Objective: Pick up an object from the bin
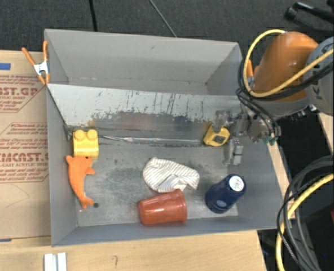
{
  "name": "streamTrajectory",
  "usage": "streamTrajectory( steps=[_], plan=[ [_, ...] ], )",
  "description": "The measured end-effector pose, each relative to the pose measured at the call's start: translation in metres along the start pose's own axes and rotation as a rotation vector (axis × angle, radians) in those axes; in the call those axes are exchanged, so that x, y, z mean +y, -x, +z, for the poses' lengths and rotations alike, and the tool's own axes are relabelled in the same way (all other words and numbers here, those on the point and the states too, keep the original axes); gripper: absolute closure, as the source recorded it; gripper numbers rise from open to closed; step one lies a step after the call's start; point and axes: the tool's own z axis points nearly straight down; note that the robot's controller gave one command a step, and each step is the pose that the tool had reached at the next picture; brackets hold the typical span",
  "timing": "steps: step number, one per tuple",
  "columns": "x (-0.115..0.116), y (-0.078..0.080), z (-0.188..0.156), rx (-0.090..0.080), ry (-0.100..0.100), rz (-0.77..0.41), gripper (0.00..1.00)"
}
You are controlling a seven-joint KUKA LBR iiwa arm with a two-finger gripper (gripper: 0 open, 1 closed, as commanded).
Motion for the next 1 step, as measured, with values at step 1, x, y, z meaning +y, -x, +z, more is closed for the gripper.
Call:
streamTrajectory(
  steps=[1],
  plan=[
    [0.0003,0.0016,-0.0050,-0.008,-0.001,-0.001,0.00]
  ],
)
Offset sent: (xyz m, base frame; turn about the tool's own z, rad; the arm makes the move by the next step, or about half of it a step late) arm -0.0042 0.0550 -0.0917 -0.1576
